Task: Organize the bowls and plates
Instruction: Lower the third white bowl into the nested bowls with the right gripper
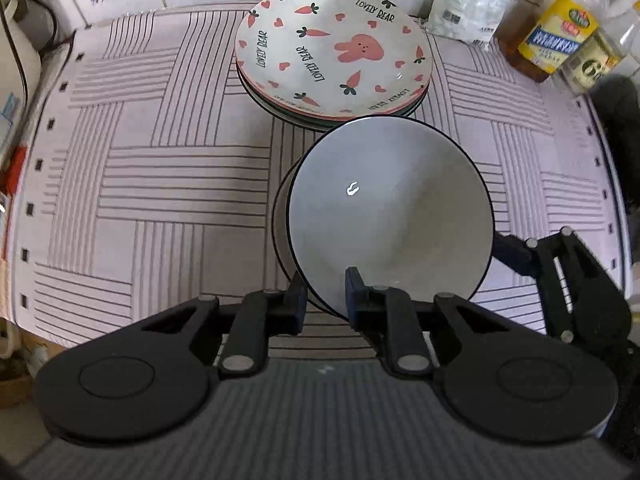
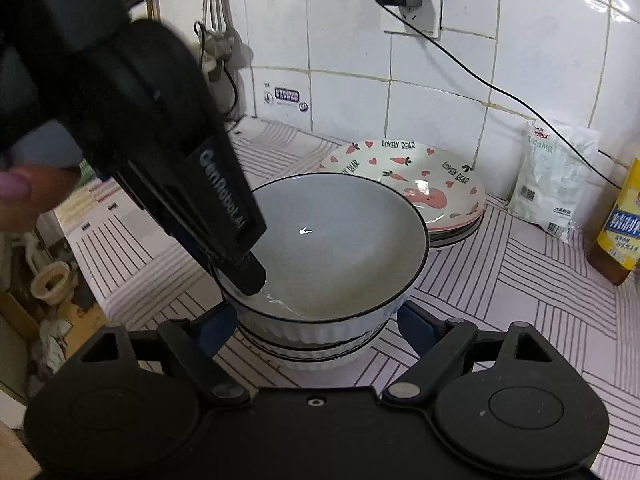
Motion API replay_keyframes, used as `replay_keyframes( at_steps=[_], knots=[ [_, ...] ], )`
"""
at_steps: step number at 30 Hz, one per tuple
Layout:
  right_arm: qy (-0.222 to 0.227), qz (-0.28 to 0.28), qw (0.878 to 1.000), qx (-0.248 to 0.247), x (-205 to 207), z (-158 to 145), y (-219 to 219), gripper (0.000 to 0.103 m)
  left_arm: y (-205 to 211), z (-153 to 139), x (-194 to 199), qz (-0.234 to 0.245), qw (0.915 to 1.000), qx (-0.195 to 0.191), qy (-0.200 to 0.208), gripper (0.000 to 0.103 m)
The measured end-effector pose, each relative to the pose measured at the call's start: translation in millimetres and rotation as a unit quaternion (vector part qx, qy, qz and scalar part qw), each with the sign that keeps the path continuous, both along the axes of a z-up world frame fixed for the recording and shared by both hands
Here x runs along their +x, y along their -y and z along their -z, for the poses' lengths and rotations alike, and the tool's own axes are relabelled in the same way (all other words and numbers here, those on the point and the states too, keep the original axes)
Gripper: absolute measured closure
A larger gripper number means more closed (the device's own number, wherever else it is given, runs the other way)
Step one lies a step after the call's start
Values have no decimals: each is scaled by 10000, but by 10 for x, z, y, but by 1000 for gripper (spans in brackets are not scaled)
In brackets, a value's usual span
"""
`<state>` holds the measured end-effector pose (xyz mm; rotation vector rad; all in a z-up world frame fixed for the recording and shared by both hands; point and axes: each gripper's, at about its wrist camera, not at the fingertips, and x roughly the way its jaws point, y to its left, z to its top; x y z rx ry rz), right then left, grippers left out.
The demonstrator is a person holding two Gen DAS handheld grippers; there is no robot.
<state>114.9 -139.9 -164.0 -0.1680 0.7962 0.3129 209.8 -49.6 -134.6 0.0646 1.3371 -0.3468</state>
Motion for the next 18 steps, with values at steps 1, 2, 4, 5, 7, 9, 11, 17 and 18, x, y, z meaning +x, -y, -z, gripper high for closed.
replay_keyframes(
  at_steps=[1, 2, 4, 5, 7, 9, 11, 17, 18],
  knots=[
    [17, 8, 10000, -92, 13, 1, -26, 12, 7, -1, 11, 1, 10000, 65, 4, 85],
    [6, 4, 9999, -124, 20, 2, -42, 12, 13, -3, 21, 6, 9999, 117, -1, 84],
    [-59, 15, 9999, -138, 49, 5, -62, 12, 14, 9, 42, -15, 9998, 212, -22, 82],
    [-108, 14, 9999, -132, 61, 13, -71, 11, 12, 25, 49, -11, 9997, 242, -29, 82],
    [-156, 14, 9997, -178, 83, 34, -100, 8, 9, 44, 47, 30, 9996, 267, 5, 82],
    [-94, 4, 9997, -242, 77, 45, -130, 7, -15, 38, 40, 15, 9997, 233, 36, 81],
    [-87, 26, 9997, -246, 83, 45, -137, 7, -31, 43, 37, -9, 9998, 211, 70, 81],
    [-19, 82, 9994, -331, 39, 27, -164, 8, -85, 4, -30, 156, 9993, 50, 340, 80],
    [31, 96, 9994, -343, 10, 14, -168, 8, -95, -25, -46, 231, 9988, 2, 440, 80]
  ],
)
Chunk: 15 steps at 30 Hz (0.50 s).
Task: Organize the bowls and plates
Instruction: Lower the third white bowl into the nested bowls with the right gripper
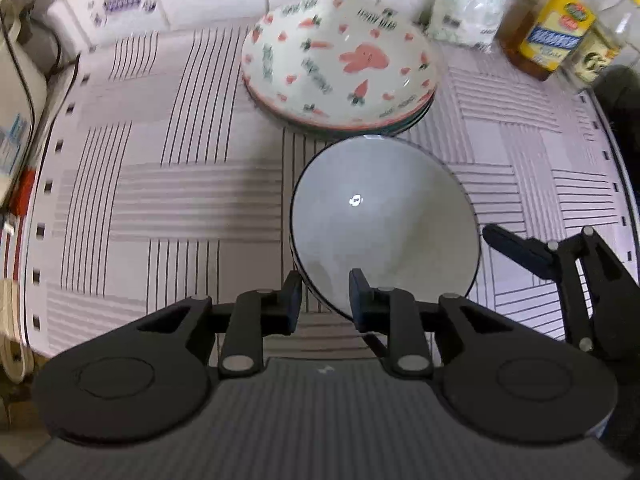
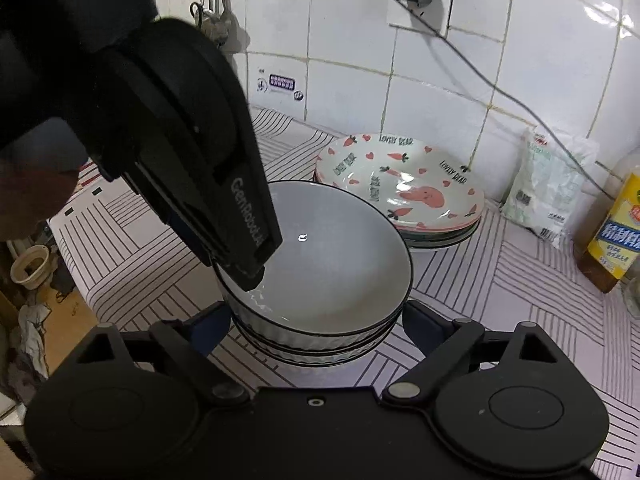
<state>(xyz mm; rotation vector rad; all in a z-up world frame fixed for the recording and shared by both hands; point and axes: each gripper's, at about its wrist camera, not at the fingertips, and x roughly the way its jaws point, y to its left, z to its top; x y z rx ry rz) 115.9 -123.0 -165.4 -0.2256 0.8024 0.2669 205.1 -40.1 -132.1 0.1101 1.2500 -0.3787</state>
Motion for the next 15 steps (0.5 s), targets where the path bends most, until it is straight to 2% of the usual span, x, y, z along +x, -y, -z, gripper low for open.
replay_keyframes(
  at_steps=[3, 8, 15],
  knots=[
    [118, 26, 9999, -4, -83, -45, 25, 8, -58, -68, -40, 83, 9999, -26, 142, 80],
    [232, 57, 9996, 169, -264, -129, 87, 7, -204, -240, -155, 85, 9986, -365, 375, 71],
    [415, 268, 9979, 427, -437, -201, 113, 7, -361, -338, -302, -76, 9964, -617, 573, 71]
  ],
)
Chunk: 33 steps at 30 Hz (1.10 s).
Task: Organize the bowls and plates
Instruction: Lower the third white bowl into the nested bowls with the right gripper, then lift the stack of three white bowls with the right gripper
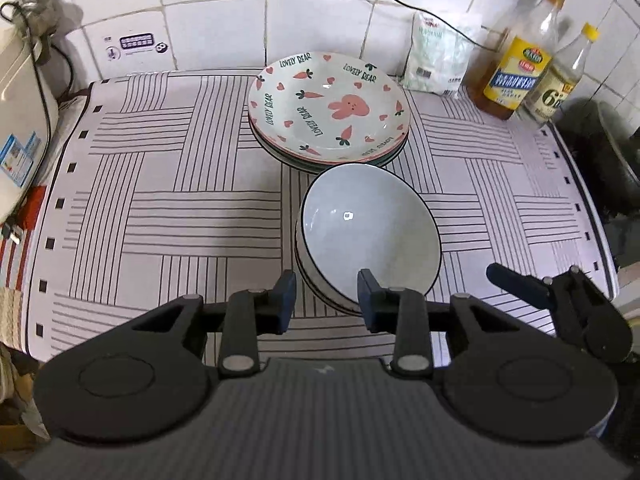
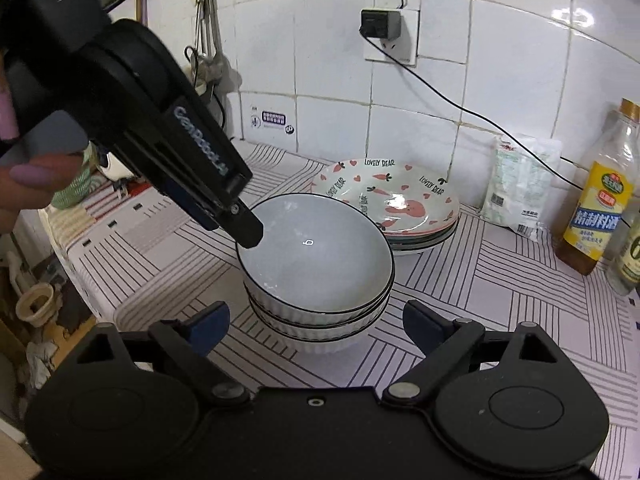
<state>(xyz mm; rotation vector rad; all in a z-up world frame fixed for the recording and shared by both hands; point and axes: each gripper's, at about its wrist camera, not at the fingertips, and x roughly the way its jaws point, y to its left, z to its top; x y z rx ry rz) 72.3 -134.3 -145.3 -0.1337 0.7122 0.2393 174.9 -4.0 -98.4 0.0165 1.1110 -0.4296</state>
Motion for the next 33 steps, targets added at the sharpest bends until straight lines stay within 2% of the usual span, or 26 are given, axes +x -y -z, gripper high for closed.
replay_keyframes(
  at_steps=[3, 6, 7, 12, 16, 20, 27, 33],
  knots=[
    [116, 8, 9999, 12, -84, 32, -11, 7, -82, 10, -58, -49, 9998, -164, 68, 71],
    [192, 28, 9998, 18, -145, 117, -21, 6, -133, 18, -94, -32, 9992, -368, 161, 66],
    [188, 28, 9998, 49, -151, 164, -20, 6, -157, 24, -99, -44, 9988, -455, 190, 62],
    [50, 168, 9998, 126, -121, 416, -8, 6, -270, 135, -75, -161, 9966, -786, 164, 60],
    [-66, 309, 9994, 169, -58, 573, 13, 6, -393, 274, -33, -358, 9934, -1090, 64, 48],
    [21, 314, 9993, 219, -2, 711, 6, 6, -459, 411, 41, -458, 9904, -1273, -284, 48],
    [247, 346, 9969, 663, 179, 918, 68, 6, -386, 598, 190, -472, 9891, -1339, -394, 45],
    [235, 319, 9955, 863, 338, 1016, 103, 5, -276, 776, 322, -419, 9884, -1394, -430, 50]
  ],
)
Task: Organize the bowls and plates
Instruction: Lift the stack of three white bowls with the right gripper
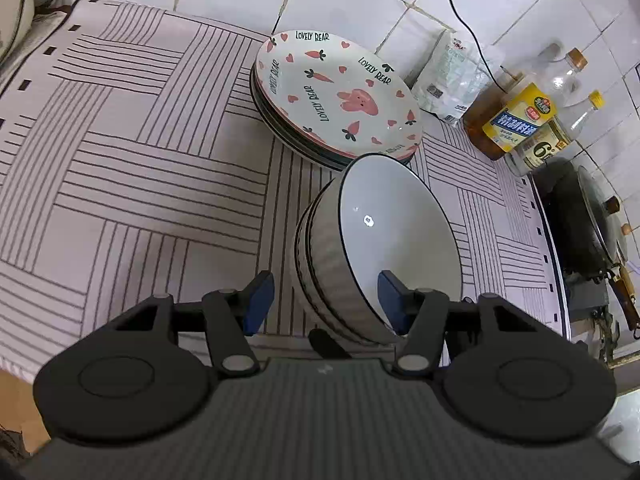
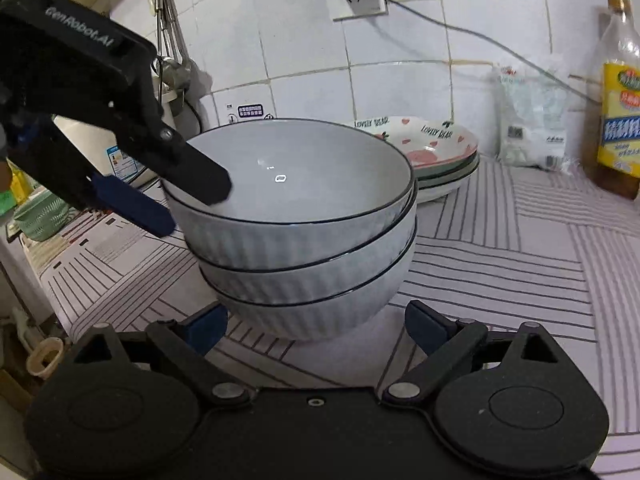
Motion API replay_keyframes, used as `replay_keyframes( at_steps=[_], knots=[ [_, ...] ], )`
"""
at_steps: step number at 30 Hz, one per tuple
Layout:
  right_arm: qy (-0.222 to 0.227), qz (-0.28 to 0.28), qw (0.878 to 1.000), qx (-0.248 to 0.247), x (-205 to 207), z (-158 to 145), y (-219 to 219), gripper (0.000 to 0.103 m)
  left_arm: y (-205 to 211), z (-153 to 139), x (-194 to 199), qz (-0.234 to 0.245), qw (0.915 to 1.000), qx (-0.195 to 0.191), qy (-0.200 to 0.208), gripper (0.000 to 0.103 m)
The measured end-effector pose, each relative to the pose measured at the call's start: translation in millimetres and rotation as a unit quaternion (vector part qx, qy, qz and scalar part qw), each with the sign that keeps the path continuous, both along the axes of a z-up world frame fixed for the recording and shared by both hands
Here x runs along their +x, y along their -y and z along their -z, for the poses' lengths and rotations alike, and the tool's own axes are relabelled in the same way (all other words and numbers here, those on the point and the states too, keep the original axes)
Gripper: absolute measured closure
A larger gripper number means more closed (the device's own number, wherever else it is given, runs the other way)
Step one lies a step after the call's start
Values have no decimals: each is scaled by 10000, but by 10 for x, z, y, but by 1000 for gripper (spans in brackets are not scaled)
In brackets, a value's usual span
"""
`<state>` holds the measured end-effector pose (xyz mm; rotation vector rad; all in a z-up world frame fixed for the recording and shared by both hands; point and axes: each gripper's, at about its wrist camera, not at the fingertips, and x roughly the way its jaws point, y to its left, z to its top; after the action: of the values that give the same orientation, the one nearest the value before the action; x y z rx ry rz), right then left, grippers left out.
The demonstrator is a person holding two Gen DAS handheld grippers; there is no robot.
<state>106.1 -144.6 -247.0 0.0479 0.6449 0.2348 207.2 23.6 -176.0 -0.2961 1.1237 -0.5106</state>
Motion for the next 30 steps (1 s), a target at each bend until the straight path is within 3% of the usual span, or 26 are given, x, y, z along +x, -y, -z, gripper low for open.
replay_keyframes(
  at_steps=[2, 4, 10, 13, 17, 30],
  knots=[
    [32, -73, 10000, -31, 39, 21, -16, 5, 37, 67, 30, 121, 9999, -75, -36, 58],
    [31, -144, 9999, -78, 84, 47, -40, 4, 83, 85, 11, 286, 9995, 89, 51, 63],
    [-84, -293, 9995, -108, 229, 34, -61, 2, 50, 114, 53, 329, 9994, -34, 135, 61],
    [-49, -281, 9995, -165, 239, 22, -84, 2, 21, 217, 131, 119, 9999, -21, 78, 59],
    [31, -279, 9995, -145, 210, 37, -99, 3, 6, 347, 170, 261, 9988, -403, -84, 62],
    [116, -290, 9992, -232, 38, 20, -129, 3, 61, 255, -70, 397, 9989, -185, 188, 62]
  ],
)
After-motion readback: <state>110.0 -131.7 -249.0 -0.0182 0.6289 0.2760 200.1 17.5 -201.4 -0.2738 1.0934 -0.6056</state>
